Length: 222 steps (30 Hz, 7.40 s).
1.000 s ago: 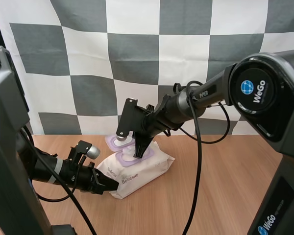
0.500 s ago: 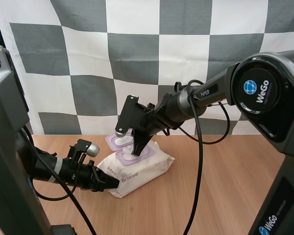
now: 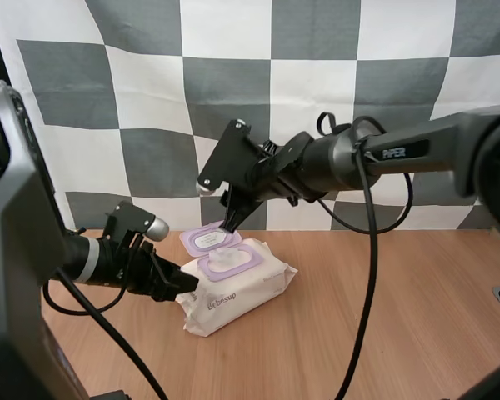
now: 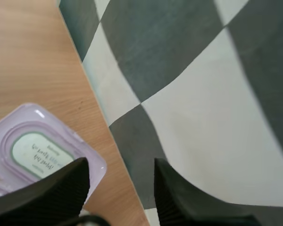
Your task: Open the wet wipes lid
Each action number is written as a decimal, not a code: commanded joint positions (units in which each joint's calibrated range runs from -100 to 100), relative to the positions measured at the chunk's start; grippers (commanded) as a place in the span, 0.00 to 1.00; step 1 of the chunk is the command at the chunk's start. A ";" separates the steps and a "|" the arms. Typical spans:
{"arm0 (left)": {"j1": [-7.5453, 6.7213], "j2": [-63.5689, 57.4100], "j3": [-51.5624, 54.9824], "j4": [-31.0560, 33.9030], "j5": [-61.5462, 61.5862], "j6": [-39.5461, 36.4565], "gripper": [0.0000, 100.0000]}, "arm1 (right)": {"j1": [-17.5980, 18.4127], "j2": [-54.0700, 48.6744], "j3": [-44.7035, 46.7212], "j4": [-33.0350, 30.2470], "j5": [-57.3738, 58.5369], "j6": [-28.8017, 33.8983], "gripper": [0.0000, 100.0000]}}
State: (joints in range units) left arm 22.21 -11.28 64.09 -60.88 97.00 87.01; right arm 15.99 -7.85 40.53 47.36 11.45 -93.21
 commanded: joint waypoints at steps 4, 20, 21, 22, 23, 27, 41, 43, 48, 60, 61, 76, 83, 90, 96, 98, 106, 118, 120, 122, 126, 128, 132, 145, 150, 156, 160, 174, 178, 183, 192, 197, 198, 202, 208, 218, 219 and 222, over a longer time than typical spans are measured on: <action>-0.04 -18.50 -4.75 -3.70 -3.87 -13.08 0.76 | -2.71 -15.75 0.02 -0.16 2.86 3.69 0.71; -0.04 -46.05 -10.60 -39.12 3.00 -23.33 0.76 | -18.79 -57.62 0.02 -4.00 32.20 19.90 0.64; -0.04 -46.65 -11.26 -39.12 3.00 -22.06 0.76 | -19.00 -59.15 0.02 -5.99 33.20 20.33 0.64; -0.04 -47.64 -12.51 -35.78 3.00 -17.47 0.76 | -19.28 -61.56 0.02 -9.26 34.26 21.22 0.64; -0.04 -48.22 -13.29 -33.29 3.00 -15.09 0.76 | -19.37 -62.78 0.02 -11.55 35.14 21.81 0.64; -0.04 -52.38 -16.83 -25.69 -27.61 -12.14 0.76 | -19.52 -67.05 0.02 -23.86 36.22 27.87 0.62; -0.04 -50.86 -6.02 -21.79 -50.01 -64.55 0.00 | -24.14 -69.50 0.02 -26.53 39.42 35.71 0.57; -0.04 -49.37 -5.02 -23.71 -42.24 -69.51 0.00 | -24.98 -69.50 0.02 -25.49 40.17 37.67 0.57; 0.04 -45.14 -2.26 -39.12 -18.33 -73.72 0.00 | -27.09 -69.50 0.02 -21.92 41.65 38.42 0.51; 5.08 -46.10 7.22 -37.66 -22.36 -68.19 0.00 | -28.51 -74.25 20.93 -20.15 19.18 38.08 0.00; 4.88 -46.49 8.72 -37.62 -22.36 -67.16 0.00 | -28.51 -74.88 24.14 -18.96 15.22 38.08 0.00; -7.82 -61.39 13.89 -10.38 -56.06 -44.04 0.55 | -27.61 -75.62 42.59 -3.13 6.30 38.43 0.00; -10.61 -61.84 24.61 -6.03 -67.25 -41.84 0.61 | -27.61 -75.62 48.55 -0.55 13.64 38.10 0.00; -12.88 -61.98 30.65 -6.17 -86.47 -40.19 0.36 | -27.61 -75.62 51.32 -0.67 16.46 36.94 0.00; -14.26 -66.77 35.52 -6.03 -86.87 -34.34 0.00 | -27.61 -75.62 53.41 -0.06 23.70 25.26 0.00; -14.94 -71.65 35.91 -6.03 -86.68 -34.34 0.00 | -27.61 -75.62 53.38 1.28 23.70 25.30 0.00; -16.61 -78.69 35.91 -3.68 -83.42 -34.34 0.00 | -27.61 -75.62 54.12 5.95 23.68 24.65 0.00; -19.87 -88.72 35.91 8.44 -84.88 -34.34 0.00 | -27.61 -75.77 59.47 16.26 14.99 15.72 0.00; -20.05 -88.72 35.91 8.20 -85.08 -34.34 0.00 | -27.61 -75.77 59.47 17.31 13.90 15.72 0.00; -20.05 -88.72 35.91 7.96 -85.08 -34.34 0.00 | -27.61 -75.77 59.47 17.31 13.70 15.72 0.00; -20.05 -88.72 35.91 5.47 -85.24 -34.34 0.00 | -27.61 -75.77 59.47 17.85 14.31 15.98 0.00; -19.97 -88.72 35.91 5.48 -85.24 -34.34 0.00 | -27.61 -75.77 59.47 19.20 14.42 15.98 0.00; -19.97 -88.72 35.91 5.48 -85.24 -34.34 0.00 | -27.14 -76.08 59.47 20.02 13.72 15.98 0.00; -19.97 -88.72 35.91 10.14 -82.89 -39.10 0.00 | -17.22 -88.69 59.47 10.38 6.48 15.98 0.00; -19.97 -88.72 35.91 38.75 -80.54 -72.02 0.00 | -15.99 -91.21 59.47 5.37 -4.88 15.87 0.00; -19.97 -88.72 35.91 54.30 -71.25 -90.91 0.00 | -15.99 -91.21 59.47 6.72 -18.07 16.00 0.00; -19.97 -88.72 35.91 62.30 -67.59 -100.98 0.00 | -15.97 -91.21 59.47 11.60 -21.02 17.23 0.00; -19.97 -88.72 35.91 63.35 -67.09 -103.80 0.00 | -15.97 -91.21 59.47 -28.91 -17.63 74.89 0.00; -19.97 -88.72 35.91 63.25 -66.89 -103.80 0.00 | -15.97 -91.21 59.47 -32.44 -18.81 80.17 0.00; -21.27 -88.72 35.91 63.25 -66.66 -103.80 0.00 | -15.99 -92.15 59.47 -31.15 -18.81 80.17 0.00; -21.76 -88.72 35.91 63.57 -66.66 -103.65 0.00 | -16.62 -92.15 59.47 -30.17 -17.33 84.40 0.00; -21.84 -88.72 35.91 63.69 -66.90 -103.65 0.00 | -16.62 -92.15 59.47 -30.17 -18.15 88.02 0.00; -21.84 -88.72 35.91 63.69 -66.90 -103.65 0.00 | -16.62 -92.15 59.47 -30.17 -18.53 88.02 0.00; -21.84 -88.72 35.91 63.69 -67.06 -103.65 0.00 | -17.17 -92.15 59.47 -33.06 -15.99 87.93 0.00; -21.84 -88.72 35.91 63.69 -67.06 -103.65 0.00 | -17.26 -92.15 59.47 -41.54 -6.55 87.52 0.00; -21.84 -88.72 35.91 63.69 -67.06 -103.65 0.00 | -17.26 -92.15 59.47 -44.50 1.97 73.76 0.00; -21.84 -88.72 35.91 63.69 -67.06 -103.65 0.00 | -17.26 -92.15 59.47 -44.50 3.37 73.76 0.00; -21.84 -88.72 35.91 63.69 -67.06 -103.65 0.00 | -17.26 -92.15 59.47 -44.50 5.12 73.76 0.00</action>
State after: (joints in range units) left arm 0.37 -100.00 100.00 2.78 30.07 -16.61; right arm -1.23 -100.00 100.00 2.82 15.26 -16.40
